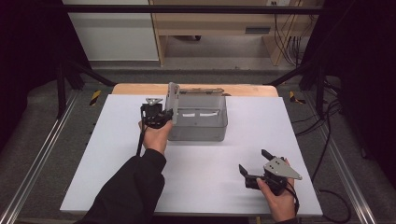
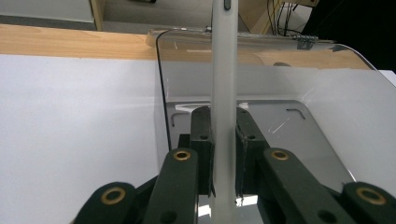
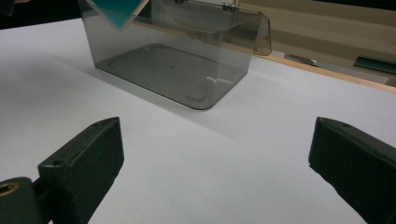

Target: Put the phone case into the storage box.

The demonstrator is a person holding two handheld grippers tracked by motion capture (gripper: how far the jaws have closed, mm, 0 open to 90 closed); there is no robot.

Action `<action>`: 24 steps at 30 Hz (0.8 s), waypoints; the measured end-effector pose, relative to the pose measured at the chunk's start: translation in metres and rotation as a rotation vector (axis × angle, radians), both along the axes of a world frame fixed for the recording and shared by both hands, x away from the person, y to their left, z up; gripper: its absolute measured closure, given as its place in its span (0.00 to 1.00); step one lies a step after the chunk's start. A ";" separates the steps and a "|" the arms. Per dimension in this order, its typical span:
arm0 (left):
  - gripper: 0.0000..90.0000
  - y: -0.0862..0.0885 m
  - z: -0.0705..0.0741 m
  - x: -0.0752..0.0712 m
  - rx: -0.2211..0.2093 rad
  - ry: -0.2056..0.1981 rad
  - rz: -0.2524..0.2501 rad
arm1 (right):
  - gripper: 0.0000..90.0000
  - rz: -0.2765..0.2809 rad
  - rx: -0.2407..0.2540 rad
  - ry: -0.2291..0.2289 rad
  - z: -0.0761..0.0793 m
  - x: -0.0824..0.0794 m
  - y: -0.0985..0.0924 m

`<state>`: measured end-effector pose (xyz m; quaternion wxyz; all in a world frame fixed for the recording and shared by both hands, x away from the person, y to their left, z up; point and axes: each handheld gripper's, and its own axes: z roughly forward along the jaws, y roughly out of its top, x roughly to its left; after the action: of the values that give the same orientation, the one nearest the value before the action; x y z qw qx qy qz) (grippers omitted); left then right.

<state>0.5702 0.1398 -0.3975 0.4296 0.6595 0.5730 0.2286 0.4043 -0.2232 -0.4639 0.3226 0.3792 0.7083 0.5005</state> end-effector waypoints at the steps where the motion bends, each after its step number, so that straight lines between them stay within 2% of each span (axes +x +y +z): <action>1: 0.90 -0.001 0.000 0.000 0.002 0.002 0.001 | 0.04 0.001 0.002 0.004 0.000 0.000 0.000; 10: 0.90 -0.005 -0.005 0.002 0.024 0.010 0.007 | 0.04 0.006 0.003 0.012 0.000 0.000 0.000; 24: 0.90 -0.005 -0.011 0.003 0.010 0.038 0.015 | 0.04 0.013 0.005 0.024 -0.001 0.001 0.001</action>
<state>0.5731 0.1344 -0.4082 0.4135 0.6614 0.5849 0.2223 0.4052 -0.2226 -0.4651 0.3101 0.3814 0.7132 0.4996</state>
